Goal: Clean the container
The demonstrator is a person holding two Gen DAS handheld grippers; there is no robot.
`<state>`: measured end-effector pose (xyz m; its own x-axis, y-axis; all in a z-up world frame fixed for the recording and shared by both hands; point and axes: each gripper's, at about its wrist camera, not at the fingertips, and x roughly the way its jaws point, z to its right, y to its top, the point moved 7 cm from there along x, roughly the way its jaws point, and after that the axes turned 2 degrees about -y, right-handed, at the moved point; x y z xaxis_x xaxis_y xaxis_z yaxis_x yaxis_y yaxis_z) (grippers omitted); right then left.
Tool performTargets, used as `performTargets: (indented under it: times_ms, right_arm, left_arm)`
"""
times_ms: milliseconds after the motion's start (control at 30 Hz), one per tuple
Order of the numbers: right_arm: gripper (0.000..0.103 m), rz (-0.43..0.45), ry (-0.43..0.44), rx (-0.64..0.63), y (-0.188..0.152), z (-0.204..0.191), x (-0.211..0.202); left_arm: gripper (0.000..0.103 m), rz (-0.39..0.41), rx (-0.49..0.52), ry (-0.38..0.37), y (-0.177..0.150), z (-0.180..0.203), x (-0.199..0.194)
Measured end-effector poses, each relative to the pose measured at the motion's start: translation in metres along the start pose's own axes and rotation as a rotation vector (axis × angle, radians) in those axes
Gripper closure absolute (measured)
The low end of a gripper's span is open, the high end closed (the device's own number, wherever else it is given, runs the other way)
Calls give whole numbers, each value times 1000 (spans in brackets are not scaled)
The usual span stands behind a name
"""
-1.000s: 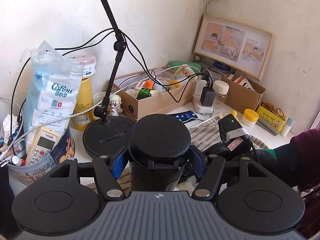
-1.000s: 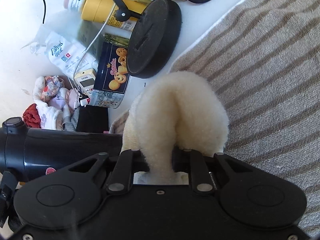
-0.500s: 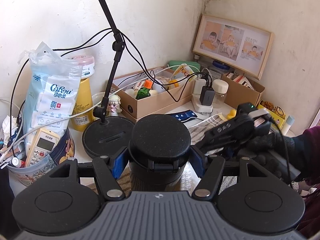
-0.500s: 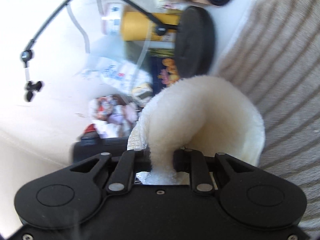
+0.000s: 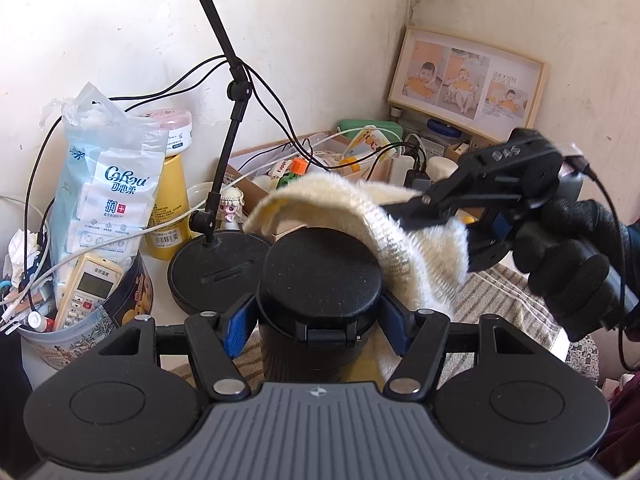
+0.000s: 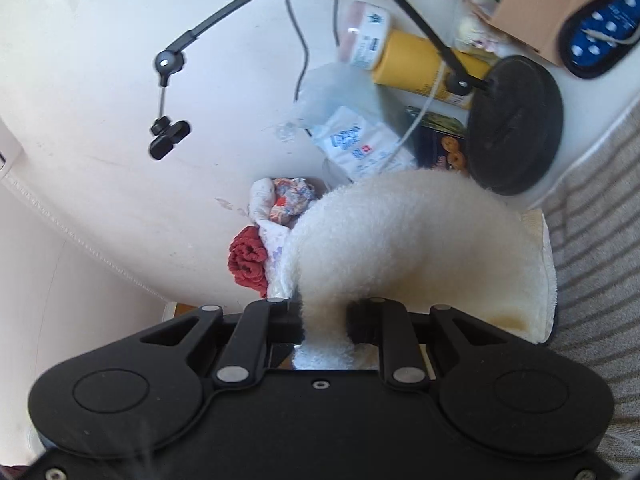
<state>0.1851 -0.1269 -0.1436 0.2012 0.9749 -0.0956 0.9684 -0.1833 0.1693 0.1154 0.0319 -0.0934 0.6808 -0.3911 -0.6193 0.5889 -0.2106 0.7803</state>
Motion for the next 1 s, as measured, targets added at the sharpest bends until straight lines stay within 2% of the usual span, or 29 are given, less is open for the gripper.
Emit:
performTargets:
  times_ms: [67,200,267,367,433,500,667,800,900,967,1000]
  right_arm:
    - [86,-9,7,-28,-1,-9,0]
    - [86,-21,-86,-120,-2,-14,4]
    - [86,-17,-84,-105,-1,-10,4]
    - [86,-20,-125,-100,-2,1,4]
    - [86,-19,-140,-54,-5,14,4]
    - [86,-33,-218,-61,-9,28,6]
    - [86,-53,-297,-21,-20,57,5]
    - [86,-50,-299,-4,-22,63,1]
    - [86,-50,-295,-6,-20,62,-1]
    - [86,-51,-293,-12,-19,60,-1]
    - [86,-51,-292,-14,-19,59,-2]
  left_arm:
    - [39,-9,14,15,0,1,1]
    - [39,-18,9,32,0,0,2]
    - [39,-17,-3,33,0,-1,2]
    - [39,-22,-15,42,0,-2,2]
    - [39,-24,-33,46,0,-4,2]
    - [39,-28,-50,56,2,-5,3]
    - [38,-43,-129,104,7,-3,5]
    - [32,-37,-215,198,14,4,7]
    - [31,-28,-359,242,12,2,11]
    - [31,-24,-394,275,8,0,14]
    - [31,-13,-375,294,6,-1,13]
